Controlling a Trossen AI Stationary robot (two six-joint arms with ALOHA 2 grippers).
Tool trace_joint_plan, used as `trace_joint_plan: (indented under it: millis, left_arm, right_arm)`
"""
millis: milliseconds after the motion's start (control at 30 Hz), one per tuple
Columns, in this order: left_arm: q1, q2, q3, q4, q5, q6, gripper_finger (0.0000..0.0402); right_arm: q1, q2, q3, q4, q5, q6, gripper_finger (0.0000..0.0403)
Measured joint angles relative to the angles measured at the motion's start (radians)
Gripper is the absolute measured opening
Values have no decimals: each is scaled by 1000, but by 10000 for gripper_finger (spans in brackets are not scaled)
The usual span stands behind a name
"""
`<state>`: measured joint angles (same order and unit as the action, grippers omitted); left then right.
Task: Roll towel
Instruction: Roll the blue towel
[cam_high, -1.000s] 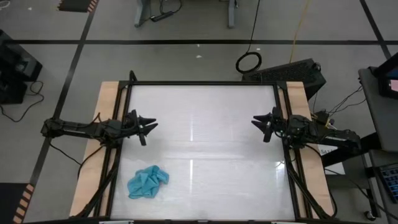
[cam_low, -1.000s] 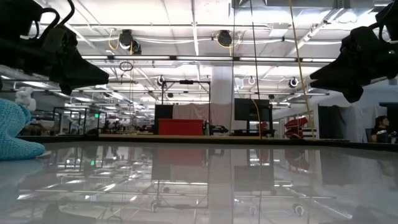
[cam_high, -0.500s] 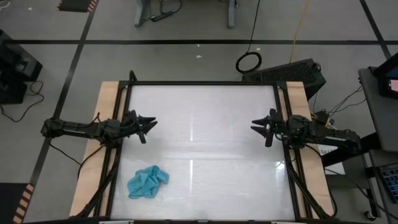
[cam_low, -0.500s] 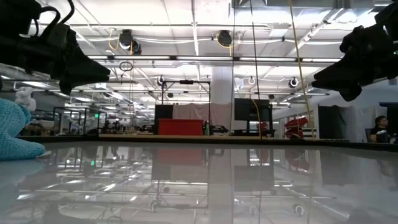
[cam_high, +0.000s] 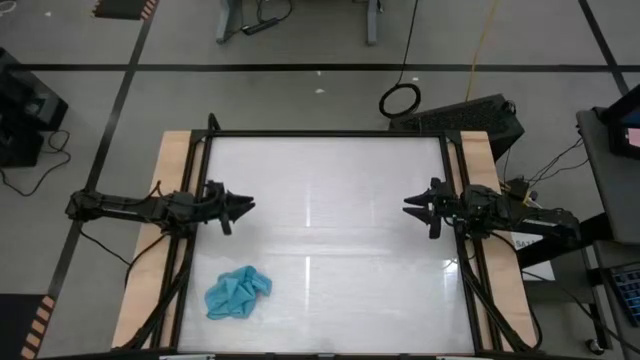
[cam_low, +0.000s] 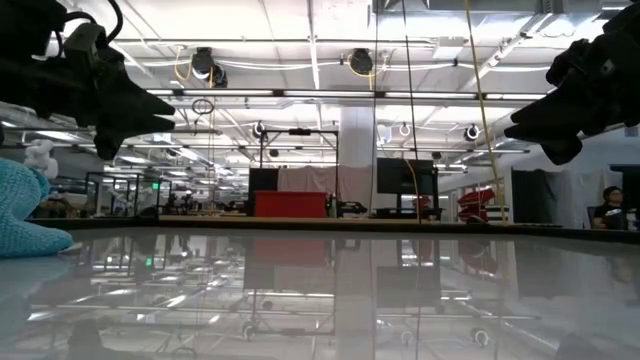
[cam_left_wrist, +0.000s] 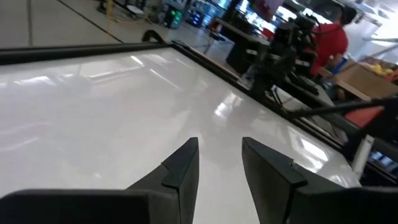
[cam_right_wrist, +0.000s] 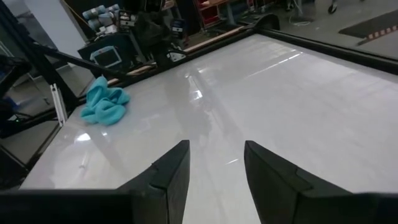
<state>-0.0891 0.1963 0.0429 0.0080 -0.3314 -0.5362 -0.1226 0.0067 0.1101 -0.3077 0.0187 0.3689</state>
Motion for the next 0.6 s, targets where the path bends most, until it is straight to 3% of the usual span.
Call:
trace_joint_plan:
  millis: [600]
  left_arm:
    - [0, 0, 0, -29, 21, -1, 128]
  right_arm:
    - [0, 0, 0, 0, 6, 10, 144]
